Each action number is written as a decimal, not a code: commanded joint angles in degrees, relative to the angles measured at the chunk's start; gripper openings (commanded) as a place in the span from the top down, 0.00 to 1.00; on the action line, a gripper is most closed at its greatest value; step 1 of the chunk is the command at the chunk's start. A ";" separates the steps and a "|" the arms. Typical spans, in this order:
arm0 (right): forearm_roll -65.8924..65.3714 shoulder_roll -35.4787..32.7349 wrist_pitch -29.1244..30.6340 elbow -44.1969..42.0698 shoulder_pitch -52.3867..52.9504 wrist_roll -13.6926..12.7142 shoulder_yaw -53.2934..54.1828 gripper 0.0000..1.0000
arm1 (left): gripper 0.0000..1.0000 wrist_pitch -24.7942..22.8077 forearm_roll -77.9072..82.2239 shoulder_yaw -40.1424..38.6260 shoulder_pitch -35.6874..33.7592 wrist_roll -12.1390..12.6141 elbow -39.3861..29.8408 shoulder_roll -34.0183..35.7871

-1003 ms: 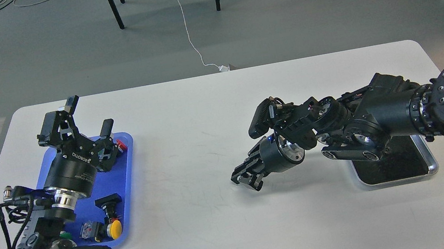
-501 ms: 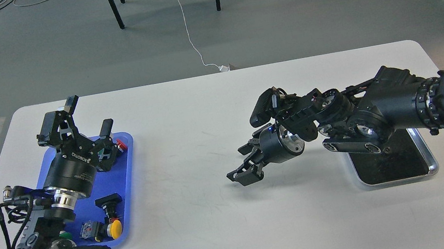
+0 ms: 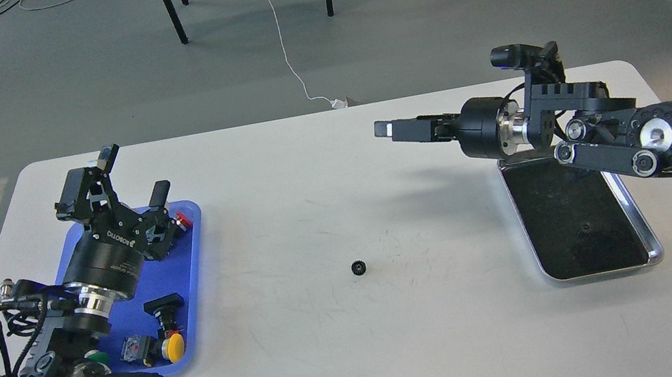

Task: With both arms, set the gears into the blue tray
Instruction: 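Open the right gripper to release the gear and retract, then reach the left gripper to the black gear and grasp it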

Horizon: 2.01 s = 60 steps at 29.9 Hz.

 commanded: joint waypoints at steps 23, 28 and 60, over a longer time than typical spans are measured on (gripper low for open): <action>35.39 -11.83 26.94 2.54 -35.39 0.01 37.53 0.03 | 0.05 -2.91 80.51 44.42 -39.09 -6.91 7.04 4.88; 35.39 -13.50 26.94 2.54 -35.30 0.01 37.62 0.03 | 0.06 -2.21 82.75 54.70 -46.22 -6.91 11.34 2.42; 35.39 -13.50 26.94 2.37 -35.39 0.01 37.53 0.03 | 0.60 -0.02 82.75 62.46 -47.11 -6.91 25.33 -6.29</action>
